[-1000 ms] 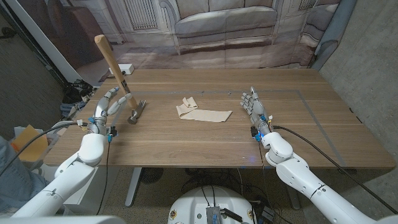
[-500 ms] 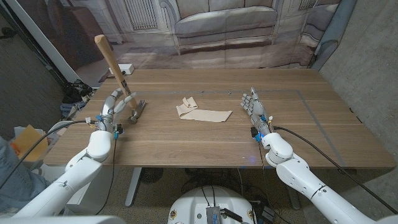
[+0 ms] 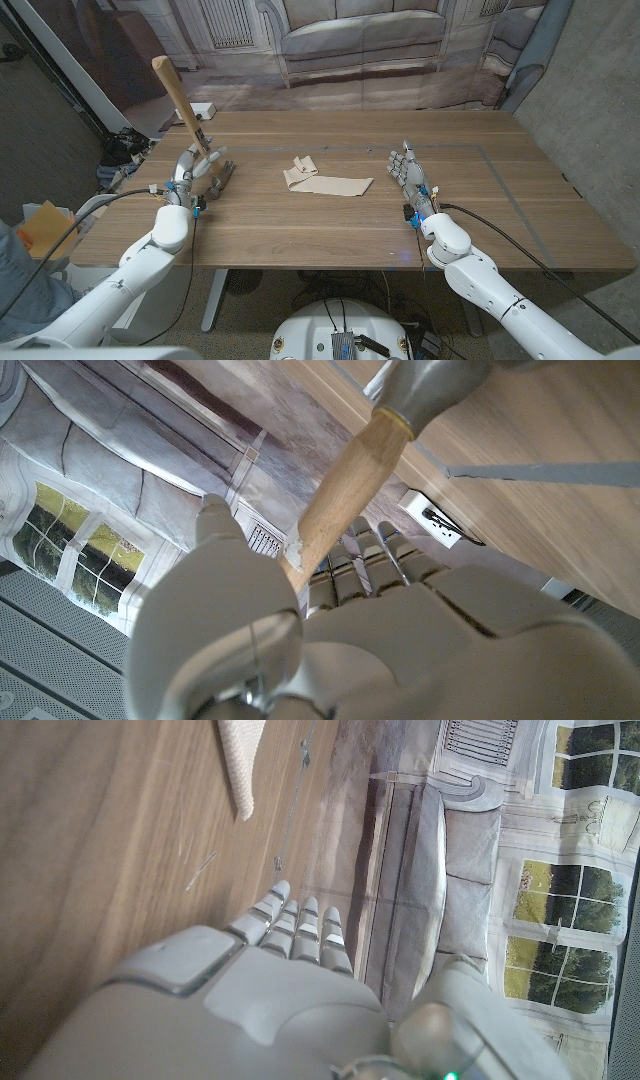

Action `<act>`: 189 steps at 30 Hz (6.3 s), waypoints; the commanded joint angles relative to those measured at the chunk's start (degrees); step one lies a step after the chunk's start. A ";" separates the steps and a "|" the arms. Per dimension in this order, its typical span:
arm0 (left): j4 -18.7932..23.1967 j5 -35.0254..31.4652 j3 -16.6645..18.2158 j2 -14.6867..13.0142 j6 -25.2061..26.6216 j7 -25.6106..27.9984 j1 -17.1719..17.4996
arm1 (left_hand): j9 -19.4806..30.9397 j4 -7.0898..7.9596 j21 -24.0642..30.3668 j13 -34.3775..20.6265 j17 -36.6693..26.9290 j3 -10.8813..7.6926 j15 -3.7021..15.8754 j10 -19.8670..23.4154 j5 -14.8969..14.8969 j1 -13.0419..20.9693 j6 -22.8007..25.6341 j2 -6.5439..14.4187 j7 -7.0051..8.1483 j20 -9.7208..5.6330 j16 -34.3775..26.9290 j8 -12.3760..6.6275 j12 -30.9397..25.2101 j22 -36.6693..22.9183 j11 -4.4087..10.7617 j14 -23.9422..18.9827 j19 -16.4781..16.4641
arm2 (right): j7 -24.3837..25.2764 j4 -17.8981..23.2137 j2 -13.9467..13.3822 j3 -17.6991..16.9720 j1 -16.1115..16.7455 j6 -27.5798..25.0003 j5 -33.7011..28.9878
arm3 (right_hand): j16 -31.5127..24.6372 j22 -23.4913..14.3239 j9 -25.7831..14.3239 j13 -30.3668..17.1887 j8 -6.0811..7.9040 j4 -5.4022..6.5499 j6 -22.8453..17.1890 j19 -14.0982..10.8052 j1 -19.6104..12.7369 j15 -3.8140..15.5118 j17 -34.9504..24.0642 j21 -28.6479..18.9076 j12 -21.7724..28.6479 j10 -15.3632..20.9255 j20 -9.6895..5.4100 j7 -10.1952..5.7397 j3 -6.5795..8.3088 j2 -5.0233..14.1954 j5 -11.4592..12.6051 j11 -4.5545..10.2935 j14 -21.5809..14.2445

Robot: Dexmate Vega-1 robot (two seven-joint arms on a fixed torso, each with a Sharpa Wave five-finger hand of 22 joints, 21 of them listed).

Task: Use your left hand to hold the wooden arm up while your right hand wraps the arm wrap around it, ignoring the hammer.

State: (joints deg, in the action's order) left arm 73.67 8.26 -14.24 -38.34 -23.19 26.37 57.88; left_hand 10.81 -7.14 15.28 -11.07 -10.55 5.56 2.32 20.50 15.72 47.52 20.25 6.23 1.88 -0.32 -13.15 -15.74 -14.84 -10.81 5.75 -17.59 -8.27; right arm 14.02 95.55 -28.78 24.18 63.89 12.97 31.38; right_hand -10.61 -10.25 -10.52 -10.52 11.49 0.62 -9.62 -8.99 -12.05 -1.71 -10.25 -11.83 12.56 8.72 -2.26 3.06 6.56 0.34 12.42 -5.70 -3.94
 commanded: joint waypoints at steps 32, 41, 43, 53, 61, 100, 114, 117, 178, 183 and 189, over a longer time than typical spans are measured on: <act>5.85 1.34 -0.05 4.92 6.08 11.27 1.72 | 0.48 11.96 7.61 -0.37 -0.84 -17.53 1.07 20.65 -2.40 3.41 18.99 6.71 -5.02 1.18 -2.25 -1.26 0.04 -0.69 -3.80 -21.78 -20.41 | -1.64 -1.30 0.07 0.23 -1.43 -0.49 1.17 | -0.24 -0.22 -0.23 -0.19 -0.13 -0.33 -0.86 -0.57 -0.58 -0.11 -0.31 0.03 0.06 0.86 -0.93 -0.25 0.07 0.16 -0.35 0.17 -0.73; 9.22 2.64 0.93 4.23 7.90 10.62 2.45 | 0.58 14.68 8.29 -0.31 -0.74 -21.86 0.36 21.77 -1.61 3.18 19.75 6.44 -6.35 1.21 -2.09 -0.68 0.41 -0.57 -4.81 -23.10 -21.71 | -2.29 -1.97 0.19 -0.05 -1.58 0.55 1.48 | -0.23 -0.22 -0.24 -0.19 -0.15 -0.36 -0.85 -0.59 -0.58 -0.08 -0.32 0.06 0.05 0.92 -0.91 -0.29 0.04 0.24 -0.37 0.02 -0.74; 10.07 2.55 1.17 4.06 8.20 10.78 2.63 | 0.62 15.43 8.55 -0.30 -0.67 -23.31 0.50 22.97 -1.46 3.07 20.89 6.26 -6.81 1.05 -2.19 -0.80 0.28 -0.45 -4.99 -24.12 -22.37 | -2.20 -1.94 0.20 -0.15 -1.46 0.81 1.44 | -0.23 -0.23 -0.24 -0.19 -0.16 -0.36 -0.86 -0.59 -0.58 -0.07 -0.33 0.07 0.03 0.87 -0.90 -0.29 0.03 0.25 -0.37 0.07 -0.76; 14.92 2.26 2.13 2.12 11.09 9.60 3.70 | 0.71 16.19 8.74 -0.27 -0.54 -25.47 0.09 24.40 -1.37 2.91 22.34 6.03 -6.95 0.70 -2.23 -0.83 0.28 -0.18 -5.17 -25.63 -23.08 | -1.35 -1.23 -0.63 -0.72 -0.28 2.34 -0.20 | -0.23 -0.22 -0.24 -0.20 -0.18 -0.55 -0.85 -0.72 -0.95 0.02 -0.30 0.07 0.04 0.99 -1.11 -0.14 0.22 0.63 -0.35 -0.01 -0.86; 16.30 1.84 2.44 2.13 11.24 9.43 4.13 | 0.79 16.69 8.87 -0.26 -0.48 -26.57 -0.09 25.52 -1.44 2.47 23.23 5.95 -7.05 0.77 -2.24 -0.85 0.22 -0.07 -5.35 -26.55 -23.57 | -0.57 -0.19 -1.26 -1.26 0.65 2.42 -0.83 | -0.32 -0.22 -0.24 -0.20 -0.18 -0.77 -0.88 -1.09 -1.37 0.13 -0.27 -0.02 0.15 1.39 -1.21 -0.13 0.40 0.94 -0.33 0.21 -1.22; 17.64 -10.02 0.97 7.88 15.06 24.87 2.14 | 36.71 15.90 51.79 -40.27 -49.12 -35.41 8.32 61.22 -4.41 -10.30 58.12 -3.62 -0.19 -10.09 -61.99 -45.48 -55.26 -34.89 0.08 -63.67 -56.77 | 1.20 4.39 -4.35 -3.06 3.10 0.65 -2.67 | -1.24 -0.29 -0.22 -0.20 0.34 -1.80 -3.38 -5.70 -2.88 0.80 -0.30 -1.10 1.13 5.32 -0.88 -0.71 0.88 1.97 -0.63 0.80 -6.34; 18.59 -9.19 1.75 7.71 14.76 22.87 1.91 | 34.63 16.12 55.95 -39.50 -51.02 -40.28 8.50 59.87 -5.03 -12.41 57.59 -3.68 -0.14 -10.63 -64.34 -47.84 -59.49 -38.44 0.16 -63.03 -55.94 | 14.71 14.58 -10.31 -2.23 6.06 -13.08 -20.30 | -0.86 -0.28 -0.27 -0.20 1.08 -6.81 -6.73 -8.27 -11.93 1.49 -0.08 -1.10 1.20 7.46 -0.72 -2.25 5.47 6.09 -1.29 1.07 -8.99; 18.31 -9.35 1.85 7.74 13.74 22.81 1.65 | 34.67 16.06 56.10 -39.30 -51.36 -40.92 8.57 59.91 -5.06 -12.74 57.47 -3.91 -0.34 -10.65 -64.64 -48.41 -59.80 -38.07 0.30 -63.08 -55.86 | 16.58 15.99 -10.61 -0.98 5.59 -16.00 -24.71 | -0.67 -0.29 -0.31 -0.20 1.22 -7.89 -7.62 -8.41 -13.74 1.55 -0.03 -0.98 1.12 7.66 -0.66 -3.61 6.26 6.44 -1.31 1.48 -9.14; 21.00 -5.86 6.07 7.95 7.47 15.90 5.47 | 28.90 15.66 60.38 -37.47 -50.66 -49.44 8.57 59.25 -5.43 -17.54 56.66 -6.22 0.10 -11.04 -63.84 -52.05 -62.21 -34.20 0.51 -62.74 -54.15 | 6.63 11.54 -8.21 17.76 -10.76 -42.54 -56.15 | 0.67 -0.23 -0.43 -0.42 0.70 -9.72 -14.70 -3.49 -30.72 -0.56 -0.36 1.29 -1.87 -3.30 2.03 -13.62 8.49 -0.24 -0.70 4.94 -2.86; 20.08 -3.37 6.56 8.06 6.66 14.10 5.28 | 28.62 15.63 60.56 -37.51 -50.87 -49.82 8.54 59.15 -5.44 -17.82 56.68 -6.33 0.09 -11.02 -64.13 -52.31 -62.39 -33.72 0.42 -63.15 -54.12 | 6.18 10.66 -7.96 18.73 -11.49 -44.58 -56.77 | 0.70 -0.25 -0.43 -0.43 0.64 -9.63 -14.83 -2.78 -30.75 -0.58 -0.42 1.38 -1.88 -3.96 2.09 -13.75 8.35 -0.50 -0.62 5.09 -2.12; 19.46 -2.87 6.47 8.15 6.04 13.45 4.84 | 28.06 15.59 61.02 -37.06 -50.81 -50.28 8.55 59.36 -5.46 -18.14 56.69 -6.42 0.04 -11.03 -64.14 -52.45 -62.37 -33.52 0.72 -63.06 -54.04 | 5.89 9.69 -7.54 20.21 -12.54 -46.58 -57.90 | 0.73 -0.26 -0.44 -0.44 0.60 -9.64 -14.94 -2.10 -30.97 -0.64 -0.45 1.45 -1.85 -4.44 2.17 -14.01 8.33 -0.65 -0.50 5.03 -1.45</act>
State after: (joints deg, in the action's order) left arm 94.64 3.01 -8.09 -30.41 -15.52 41.99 63.31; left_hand 39.26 7.35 75.87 -48.26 -54.95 -43.21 10.65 79.57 10.37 29.95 76.85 -0.72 1.85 -11.34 -70.37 -68.11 -76.76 -44.50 6.35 -80.23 -62.49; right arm 21.00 107.14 -36.98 42.30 53.18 -30.18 -25.08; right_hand -9.94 -10.40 -10.79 -10.81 12.26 -9.16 -24.25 -11.40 -42.65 -2.35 -10.55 -10.56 10.56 4.60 -0.01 -10.76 14.79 0.04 11.56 -0.61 -5.74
